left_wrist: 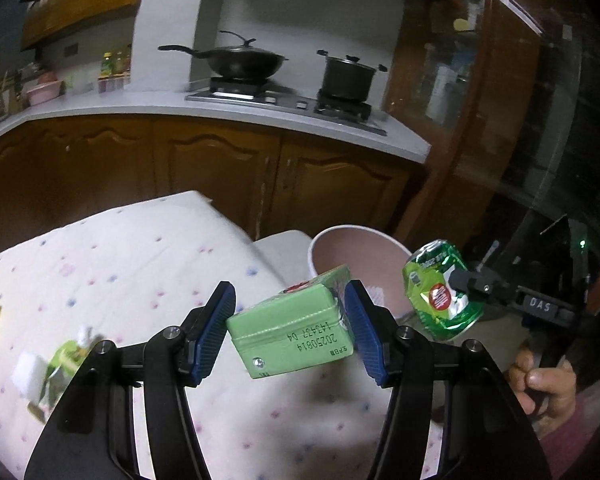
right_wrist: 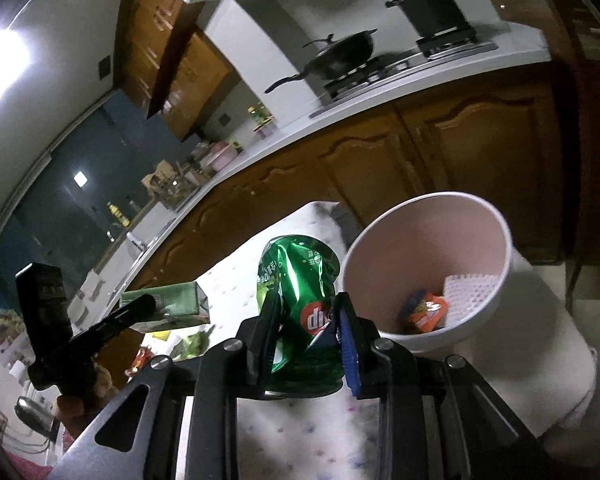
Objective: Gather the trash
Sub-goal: 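Carry the carton and soda can over the bin and open both grippers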
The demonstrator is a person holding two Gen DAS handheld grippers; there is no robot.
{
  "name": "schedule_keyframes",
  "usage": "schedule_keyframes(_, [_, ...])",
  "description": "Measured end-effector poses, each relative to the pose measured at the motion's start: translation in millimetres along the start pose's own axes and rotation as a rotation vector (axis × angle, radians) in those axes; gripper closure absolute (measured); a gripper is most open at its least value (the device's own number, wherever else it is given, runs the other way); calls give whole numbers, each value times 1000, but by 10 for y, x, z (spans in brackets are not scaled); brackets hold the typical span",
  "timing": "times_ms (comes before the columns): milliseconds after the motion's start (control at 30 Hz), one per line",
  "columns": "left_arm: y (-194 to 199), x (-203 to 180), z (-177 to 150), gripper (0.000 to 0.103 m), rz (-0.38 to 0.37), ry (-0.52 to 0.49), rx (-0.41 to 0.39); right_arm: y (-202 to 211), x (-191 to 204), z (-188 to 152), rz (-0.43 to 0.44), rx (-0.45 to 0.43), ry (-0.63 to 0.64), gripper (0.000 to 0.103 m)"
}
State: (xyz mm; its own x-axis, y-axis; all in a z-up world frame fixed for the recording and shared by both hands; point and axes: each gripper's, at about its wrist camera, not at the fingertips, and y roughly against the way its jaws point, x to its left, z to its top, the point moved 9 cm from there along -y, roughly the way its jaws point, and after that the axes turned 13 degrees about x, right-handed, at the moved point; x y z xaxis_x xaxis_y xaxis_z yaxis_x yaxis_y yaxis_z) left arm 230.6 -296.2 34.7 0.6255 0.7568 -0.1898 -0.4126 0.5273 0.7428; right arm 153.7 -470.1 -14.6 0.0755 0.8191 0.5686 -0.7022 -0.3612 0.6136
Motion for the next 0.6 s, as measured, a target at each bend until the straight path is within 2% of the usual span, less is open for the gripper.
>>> schedule_keyframes(267, [-379,-355,334,46,-50,-28,14,57,-417,222,-56,-32,-46,75])
schedule_keyframes(600, [-1055,-667,589,47,-60,-51,72,-9,-757,457,-153,-41,-48,75])
